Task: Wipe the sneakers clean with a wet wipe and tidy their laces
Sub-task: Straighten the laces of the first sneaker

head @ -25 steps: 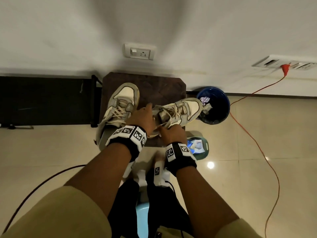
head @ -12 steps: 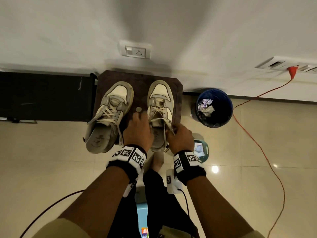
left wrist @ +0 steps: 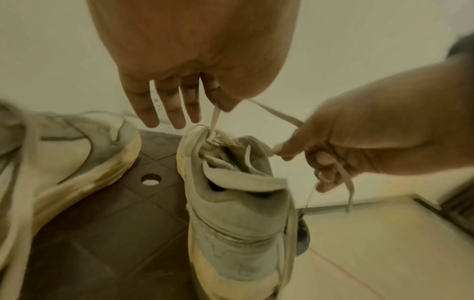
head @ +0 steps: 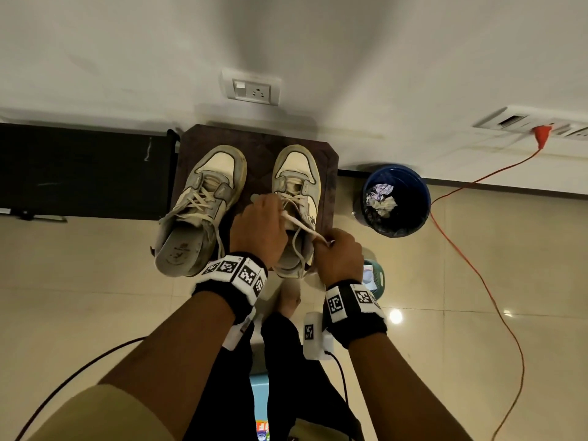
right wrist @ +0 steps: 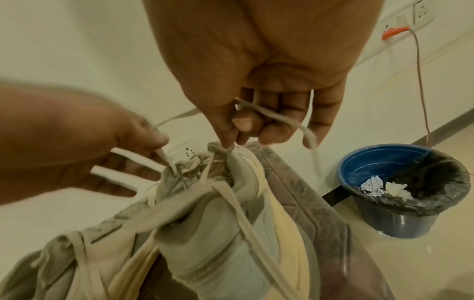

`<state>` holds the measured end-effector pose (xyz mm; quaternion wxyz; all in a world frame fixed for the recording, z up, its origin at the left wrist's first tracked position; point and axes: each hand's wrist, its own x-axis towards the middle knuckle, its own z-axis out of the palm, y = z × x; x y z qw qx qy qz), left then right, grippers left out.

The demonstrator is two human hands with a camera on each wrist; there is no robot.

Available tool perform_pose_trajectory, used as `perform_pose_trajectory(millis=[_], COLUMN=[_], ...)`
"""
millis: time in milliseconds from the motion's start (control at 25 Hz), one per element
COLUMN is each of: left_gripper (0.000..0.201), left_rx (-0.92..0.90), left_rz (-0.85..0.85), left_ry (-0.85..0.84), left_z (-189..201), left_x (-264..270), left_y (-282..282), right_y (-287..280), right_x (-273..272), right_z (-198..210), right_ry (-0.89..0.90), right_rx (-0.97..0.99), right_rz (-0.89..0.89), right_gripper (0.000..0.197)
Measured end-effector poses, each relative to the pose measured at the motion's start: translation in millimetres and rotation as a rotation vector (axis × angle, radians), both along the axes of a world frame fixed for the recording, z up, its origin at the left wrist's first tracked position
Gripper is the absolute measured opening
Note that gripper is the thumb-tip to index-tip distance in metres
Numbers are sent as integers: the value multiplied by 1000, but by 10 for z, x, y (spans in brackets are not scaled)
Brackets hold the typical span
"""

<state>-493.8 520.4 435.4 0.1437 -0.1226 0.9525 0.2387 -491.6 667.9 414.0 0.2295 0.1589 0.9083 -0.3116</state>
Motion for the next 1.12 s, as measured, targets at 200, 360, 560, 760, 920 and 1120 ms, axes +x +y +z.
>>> perform_pose_trajectory(millis=[200,360,560,760,920,1120], left_gripper=[28,34,29,22,18,21], left_rx=[190,281,497,537,556,499], left_rz=[331,481,596,566,538,521], left_ry=[-17,-59,-141,-132,-137,-143], left_z=[66,37,-115,-253,-280,-254], left_x=[13,-74,-64,9,72,49], left_y=[-109,-136,-143,-121,-38,50], right_y=[-2,-174,-446,-404,-268,-143], right_x=[-88,-166,-22,-34,3,-105], right_z=[106,152,95,106,20,74], right_ry=[137,130,-66,64,166,81], right_rx=[-164,-46,271,221,49,-171], right_rz=[-29,19,357,333,344,337], right_gripper=[33,26,29,22,21,20])
